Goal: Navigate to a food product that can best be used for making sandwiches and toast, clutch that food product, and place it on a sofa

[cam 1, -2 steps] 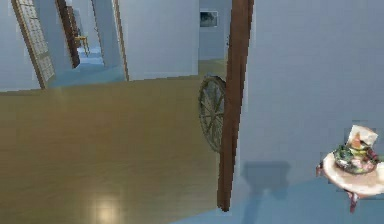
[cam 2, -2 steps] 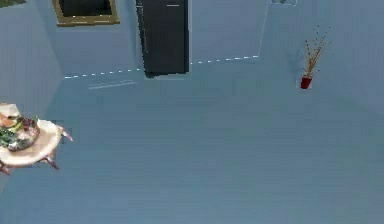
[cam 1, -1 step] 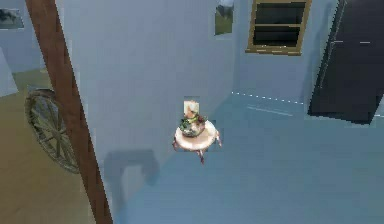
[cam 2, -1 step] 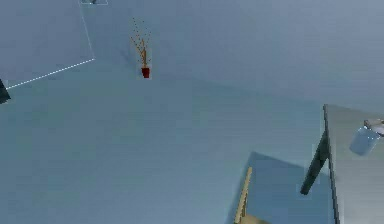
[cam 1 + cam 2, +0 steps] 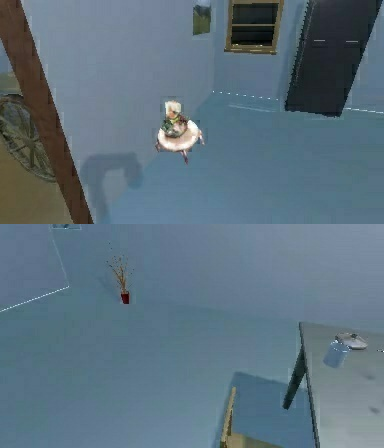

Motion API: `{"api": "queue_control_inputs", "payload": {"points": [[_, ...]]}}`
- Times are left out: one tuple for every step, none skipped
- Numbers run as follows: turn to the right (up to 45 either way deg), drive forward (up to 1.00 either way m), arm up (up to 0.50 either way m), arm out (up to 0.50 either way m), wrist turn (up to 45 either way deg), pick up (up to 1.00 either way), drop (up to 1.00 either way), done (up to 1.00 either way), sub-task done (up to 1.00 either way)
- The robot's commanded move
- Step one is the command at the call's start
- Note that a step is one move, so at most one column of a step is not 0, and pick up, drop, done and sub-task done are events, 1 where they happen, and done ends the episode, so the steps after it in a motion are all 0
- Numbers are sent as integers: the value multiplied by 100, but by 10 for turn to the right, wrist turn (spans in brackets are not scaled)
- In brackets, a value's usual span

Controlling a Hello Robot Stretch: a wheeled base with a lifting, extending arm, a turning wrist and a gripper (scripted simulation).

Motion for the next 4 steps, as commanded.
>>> {"api": "queue_control_inputs", "payload": {"points": [[0, 40, 0, 0, 0, 0, 0, 0, 0], [-450, 0, 0, 0, 0, 0, 0, 0, 0], [-450, 0, 0, 0, 0, 0, 0, 0, 0], [-360, 0, 0, 0, 0, 0, 0, 0, 0]]}}
